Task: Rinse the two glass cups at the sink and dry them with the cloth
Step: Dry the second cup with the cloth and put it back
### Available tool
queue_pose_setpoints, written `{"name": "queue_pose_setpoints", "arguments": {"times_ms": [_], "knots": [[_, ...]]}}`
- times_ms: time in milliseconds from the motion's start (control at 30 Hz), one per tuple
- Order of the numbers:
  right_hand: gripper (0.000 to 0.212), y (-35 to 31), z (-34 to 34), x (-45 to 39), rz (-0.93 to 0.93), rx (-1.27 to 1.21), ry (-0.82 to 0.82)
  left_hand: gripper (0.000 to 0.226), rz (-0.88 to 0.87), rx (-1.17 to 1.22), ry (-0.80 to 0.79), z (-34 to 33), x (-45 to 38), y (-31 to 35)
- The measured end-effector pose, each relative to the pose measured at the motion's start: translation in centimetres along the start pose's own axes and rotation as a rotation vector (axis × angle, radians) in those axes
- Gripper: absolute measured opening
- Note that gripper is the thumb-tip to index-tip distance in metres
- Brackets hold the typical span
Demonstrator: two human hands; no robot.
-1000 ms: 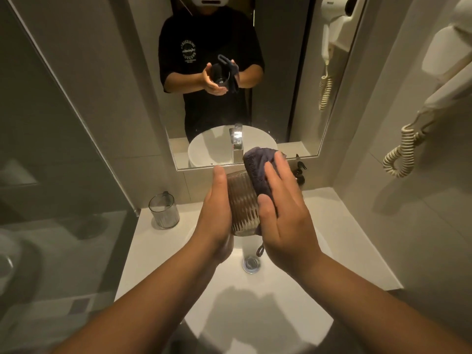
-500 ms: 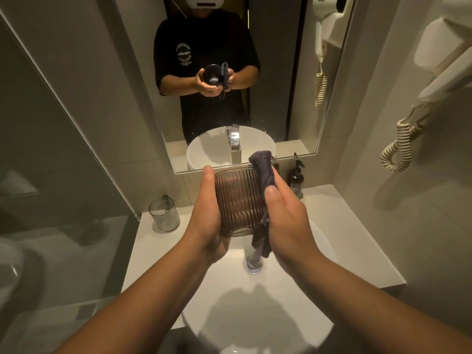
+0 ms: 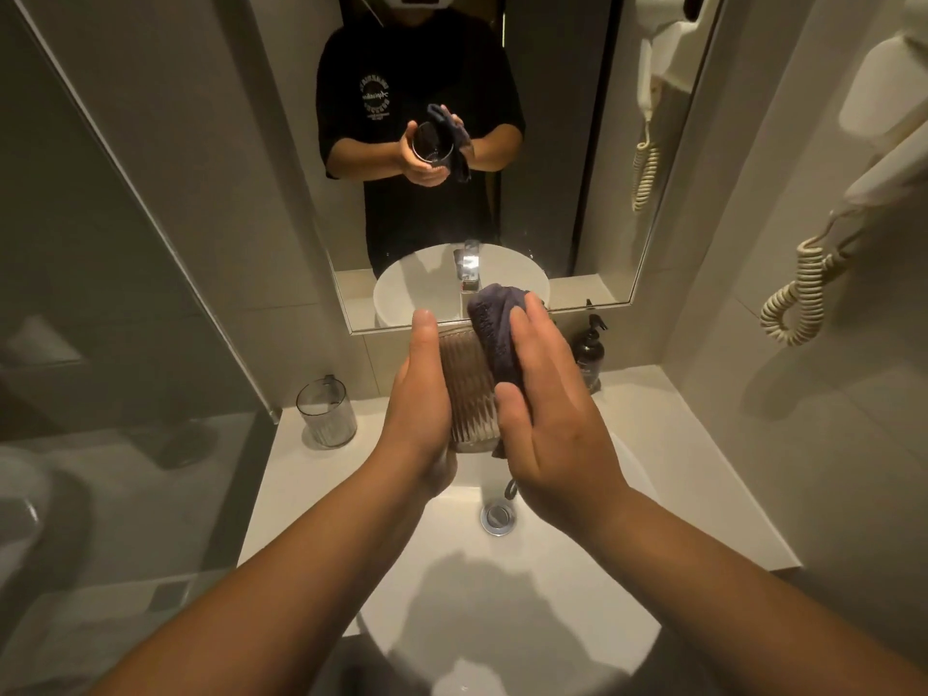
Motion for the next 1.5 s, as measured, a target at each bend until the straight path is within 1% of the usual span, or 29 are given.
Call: {"name": "queue_pose_setpoints", "arguments": {"times_ms": [100, 167, 233, 300, 400, 433, 500, 567, 633, 667, 700, 800, 833, 933, 1000, 1033, 1067, 1167, 1200, 1233, 1300, 1367, 1433, 1500], "knots": [[0.052, -0.8, 0.0, 0.7, 0.073, 0.041, 0.026, 0.072, 0.017, 0.033, -0.033, -0.3, 0.0, -0.4], [0.050, -0.7, 0.1, 1.0, 0.031, -0.046, 0.067, 0.071, 0.028, 0.026, -0.050, -0.4, 0.1, -0.6], [0.048, -0.2, 0.3, 0.8, -0.078, -0.204, 0.091, 0.071, 0.039, 0.020, -0.075, -0.5, 0.0, -0.8], [0.047, 0.7, 0.1, 0.3, -0.231, -0.357, 0.088, 0.072, 0.044, 0.038, -0.083, -0.2, -0.2, -0.8], [0.043, 3.1, -0.6, -0.4, -0.492, -0.666, 0.093, 0.071, 0.051, 0.064, -0.115, 0.1, -0.1, -0.6], [0.042, 3.7, -0.9, -0.5, -0.540, -0.710, 0.092, 0.070, 0.055, 0.056, -0.121, 0.1, 0.0, -0.5], [0.045, 4.1, -1.0, -0.4, -0.553, -0.656, 0.088, 0.067, 0.047, 0.027, -0.083, 0.3, -0.1, -0.3], [0.051, 4.0, -1.1, -0.4, -0.540, -0.567, 0.096, 0.062, 0.027, -0.012, 0.045, 1.0, -0.4, -0.1], [0.053, 3.5, -0.7, -0.6, -0.478, -0.479, 0.123, 0.058, -0.016, -0.075, 0.188, 2.0, -0.5, 0.3], [0.052, 3.1, -0.4, -0.8, -0.440, -0.425, 0.132, 0.057, -0.047, -0.104, 0.217, 2.2, -0.6, 0.5], [0.050, 2.8, -0.3, -0.9, -0.408, -0.366, 0.139, 0.059, -0.074, -0.128, 0.203, 2.0, -0.5, 0.5], [0.051, 2.1, 0.1, -1.1, -0.318, -0.250, 0.139, 0.069, -0.106, -0.163, 0.054, 0.6, -0.3, 0.3], [0.052, 1.8, 0.0, -1.1, -0.286, -0.233, 0.126, 0.070, -0.113, -0.160, 0.029, 0.4, -0.3, 0.5], [0.050, 0.2, -0.5, -0.3, -0.103, -0.099, 0.041, 0.062, -0.045, -0.074, -0.011, 0.3, -0.5, 0.2], [0.050, -0.3, -0.7, 0.5, -0.006, -0.018, 0.012, 0.063, 0.016, -0.028, -0.051, 0.1, -0.5, -0.5], [0.051, 0.0, -0.6, 0.7, -0.024, -0.052, 0.017, 0.066, 0.034, -0.011, -0.064, -0.1, -0.4, -0.8], [0.051, 0.4, -0.4, 0.8, -0.092, -0.136, 0.033, 0.068, 0.047, 0.008, -0.071, -0.1, -0.4, -1.0], [0.050, 2.8, -0.1, 1.0, -0.401, -0.524, 0.089, 0.079, 0.088, 0.059, -0.108, -0.2, -0.5, -1.3], [0.050, 3.4, -0.3, 1.1, -0.471, -0.612, 0.098, 0.082, 0.101, 0.071, -0.124, -0.3, -0.6, -1.4], [0.049, 3.8, -0.4, 1.1, -0.509, -0.650, 0.104, 0.083, 0.111, 0.085, -0.136, -0.4, -0.7, -1.5], [0.048, 4.1, -0.4, 1.1, -0.526, -0.636, 0.112, 0.082, 0.114, 0.105, -0.146, -0.6, -0.7, -1.5], [0.051, 4.5, -0.1, 1.1, -0.519, -0.541, 0.123, 0.077, 0.100, 0.083, -0.103, -0.6, -0.8, -1.5], [0.054, 4.3, 0.4, 0.7, -0.442, -0.380, 0.106, 0.067, 0.074, 0.028, -0.018, -0.1, -0.9, -1.4], [0.053, 3.7, 0.7, 0.2, -0.334, -0.234, 0.059, 0.062, 0.062, 0.009, 0.010, 0.1, -0.9, -1.4]]}}
Point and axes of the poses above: each hand's wrist, its own x-axis away from the middle knuckle, its own z-axis out of the back of the hand, y = z × x, the point moved 8 cm from there along -x, towards the middle knuckle, and after that the axes turned 6 degrees about -x, right-handed, at the moved point
